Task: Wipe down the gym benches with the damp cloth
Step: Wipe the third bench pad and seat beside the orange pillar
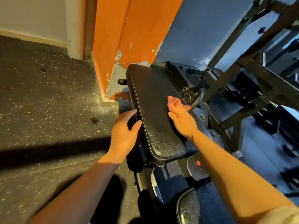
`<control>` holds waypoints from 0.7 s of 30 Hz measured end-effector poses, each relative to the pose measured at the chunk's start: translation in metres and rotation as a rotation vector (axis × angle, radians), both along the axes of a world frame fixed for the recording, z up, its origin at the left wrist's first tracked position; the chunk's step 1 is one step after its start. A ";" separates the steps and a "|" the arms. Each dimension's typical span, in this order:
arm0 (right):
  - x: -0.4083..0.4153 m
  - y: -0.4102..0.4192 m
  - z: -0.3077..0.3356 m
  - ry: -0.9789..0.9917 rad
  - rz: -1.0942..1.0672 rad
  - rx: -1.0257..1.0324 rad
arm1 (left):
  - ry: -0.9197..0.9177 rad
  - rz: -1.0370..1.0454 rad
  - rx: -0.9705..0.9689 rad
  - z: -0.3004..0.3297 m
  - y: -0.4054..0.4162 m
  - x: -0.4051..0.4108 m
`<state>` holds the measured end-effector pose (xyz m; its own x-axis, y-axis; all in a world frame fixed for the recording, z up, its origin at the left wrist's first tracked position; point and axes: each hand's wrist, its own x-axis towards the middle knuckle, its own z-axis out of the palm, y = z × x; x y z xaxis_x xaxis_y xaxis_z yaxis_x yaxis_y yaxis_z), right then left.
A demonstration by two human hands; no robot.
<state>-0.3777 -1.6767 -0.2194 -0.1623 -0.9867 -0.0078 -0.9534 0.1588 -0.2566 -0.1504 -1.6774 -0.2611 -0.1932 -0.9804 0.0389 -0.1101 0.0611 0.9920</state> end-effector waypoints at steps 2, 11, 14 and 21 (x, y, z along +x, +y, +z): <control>0.030 0.019 -0.002 -0.041 0.047 -0.021 | 0.073 0.016 -0.043 -0.005 0.025 0.002; 0.040 0.105 0.027 -0.213 0.239 -0.032 | 0.023 0.039 -0.152 -0.009 0.089 -0.021; 0.038 0.109 0.023 -0.168 0.030 -0.038 | 0.001 0.001 -0.162 -0.012 0.103 -0.021; 0.045 0.178 0.019 -0.310 -0.042 -0.065 | 0.136 -0.066 -0.125 -0.022 0.169 -0.009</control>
